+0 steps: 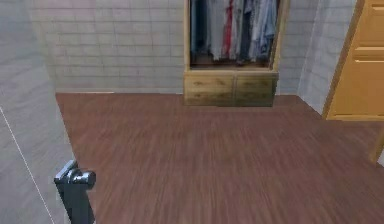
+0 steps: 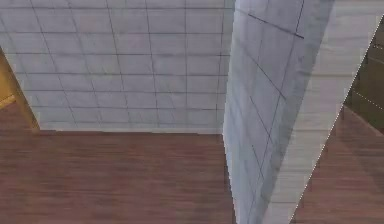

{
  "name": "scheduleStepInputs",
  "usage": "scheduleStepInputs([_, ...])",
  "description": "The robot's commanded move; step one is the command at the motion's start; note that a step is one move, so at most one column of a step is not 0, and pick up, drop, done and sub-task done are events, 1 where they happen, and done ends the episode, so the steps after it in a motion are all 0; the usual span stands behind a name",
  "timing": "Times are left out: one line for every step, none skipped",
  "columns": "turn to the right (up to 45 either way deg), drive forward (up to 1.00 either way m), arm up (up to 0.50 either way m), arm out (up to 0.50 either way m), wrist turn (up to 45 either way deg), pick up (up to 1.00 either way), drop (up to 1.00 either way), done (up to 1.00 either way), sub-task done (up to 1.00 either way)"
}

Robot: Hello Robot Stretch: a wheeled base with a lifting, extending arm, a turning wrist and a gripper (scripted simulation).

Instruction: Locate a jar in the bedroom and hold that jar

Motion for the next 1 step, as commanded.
scheduleStepInputs([30.0,0.00,0.00,0.00,0.0,0.00,0.00,0.00,0.00])
